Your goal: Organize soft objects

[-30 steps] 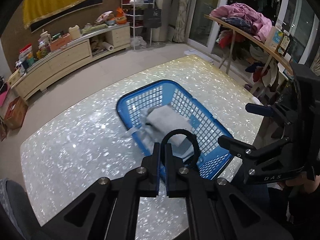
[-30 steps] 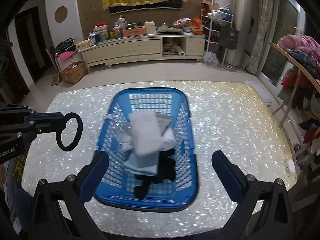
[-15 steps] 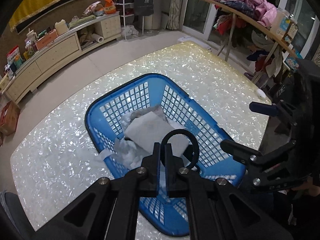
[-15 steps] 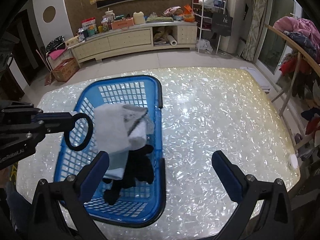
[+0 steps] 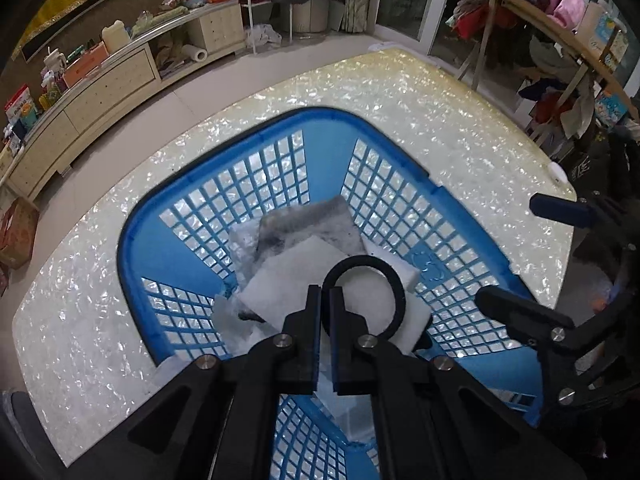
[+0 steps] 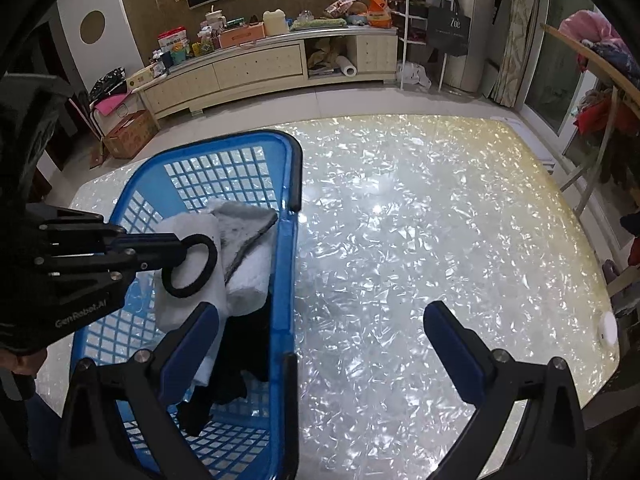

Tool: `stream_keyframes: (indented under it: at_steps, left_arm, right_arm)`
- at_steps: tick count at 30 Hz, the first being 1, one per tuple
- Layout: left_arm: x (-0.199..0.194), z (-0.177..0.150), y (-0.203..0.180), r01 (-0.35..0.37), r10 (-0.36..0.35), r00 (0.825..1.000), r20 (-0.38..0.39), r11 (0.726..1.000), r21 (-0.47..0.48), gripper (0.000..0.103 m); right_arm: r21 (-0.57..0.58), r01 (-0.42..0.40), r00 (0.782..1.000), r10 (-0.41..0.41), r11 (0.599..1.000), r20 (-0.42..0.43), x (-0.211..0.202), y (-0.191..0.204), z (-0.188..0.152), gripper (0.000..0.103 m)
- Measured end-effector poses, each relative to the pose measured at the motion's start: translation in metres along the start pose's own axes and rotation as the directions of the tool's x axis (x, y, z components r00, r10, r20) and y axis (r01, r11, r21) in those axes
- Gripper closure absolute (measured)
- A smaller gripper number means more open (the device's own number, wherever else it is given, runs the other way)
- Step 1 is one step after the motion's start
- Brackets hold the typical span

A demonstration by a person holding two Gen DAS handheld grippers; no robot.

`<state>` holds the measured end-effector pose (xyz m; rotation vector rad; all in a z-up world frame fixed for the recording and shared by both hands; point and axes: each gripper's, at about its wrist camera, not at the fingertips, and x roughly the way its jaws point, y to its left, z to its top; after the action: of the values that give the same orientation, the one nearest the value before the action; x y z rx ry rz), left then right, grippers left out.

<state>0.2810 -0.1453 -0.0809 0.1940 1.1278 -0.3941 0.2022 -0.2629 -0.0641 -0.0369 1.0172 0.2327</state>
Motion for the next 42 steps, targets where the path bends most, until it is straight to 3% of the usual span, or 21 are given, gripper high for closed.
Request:
stream_keyframes:
  at_steps: [10,11,14,16,18,22,31,38,42]
  left_arm:
    - [-0.007,-0.001,0.000,0.000,0.000,1.000,0.021,1.000,0.004,0.099]
    - [-0.010,-0.002,-0.002,0.000,-0.001,1.000,0.029,1.000,0.009,0.093]
    - [-0.019,-0.002,-0.004,-0.004,0.004,0.999,0.052,1.000,0.002,0.057]
    - [-0.026,-0.002,-0.004,-0.008,0.007,0.997,0.076,1.000,0.008,0.052]
    - [-0.037,-0.004,-0.008,-0.020,0.018,0.995,0.101,1.000,0.019,0.038]
    - [-0.060,-0.013,-0.014,-0.036,0.032,0.991,0.133,0.999,0.025,0.022]
    - [-0.119,-0.057,-0.008,-0.064,0.078,0.970,0.232,0.996,-0.065,0.019]
    - [-0.158,-0.104,-0.001,-0.068,0.100,0.945,0.312,0.991,-0.111,0.000]
    - [-0.177,-0.131,0.007,-0.077,0.126,0.933,0.337,0.985,-0.154,0.000]
  right_arm:
    - [0.015,-0.009,1.000,0.009,1.000,-0.009,-0.003,0.004,0.001,0.000]
    - [0.015,-0.010,1.000,0.010,1.000,-0.008,-0.004,0.004,0.001,0.000]
    - [0.013,-0.007,1.000,0.007,1.000,-0.002,-0.009,0.005,0.000,0.000]
    - [0.016,0.000,1.000,0.000,1.000,-0.005,-0.012,0.005,-0.001,0.000]
    - [0.018,0.009,1.000,-0.009,1.000,0.001,-0.020,0.005,-0.002,0.000]
    - [0.023,0.024,0.999,-0.024,0.999,0.021,-0.036,0.007,-0.006,0.000]
    - [0.019,0.023,0.996,-0.024,1.000,0.084,-0.081,0.029,-0.023,0.000]
    - [-0.004,0.012,0.988,-0.011,1.000,0.152,-0.107,0.054,-0.036,0.000]
    - [-0.031,0.005,0.986,0.000,1.000,0.169,-0.115,0.071,-0.043,0.000]
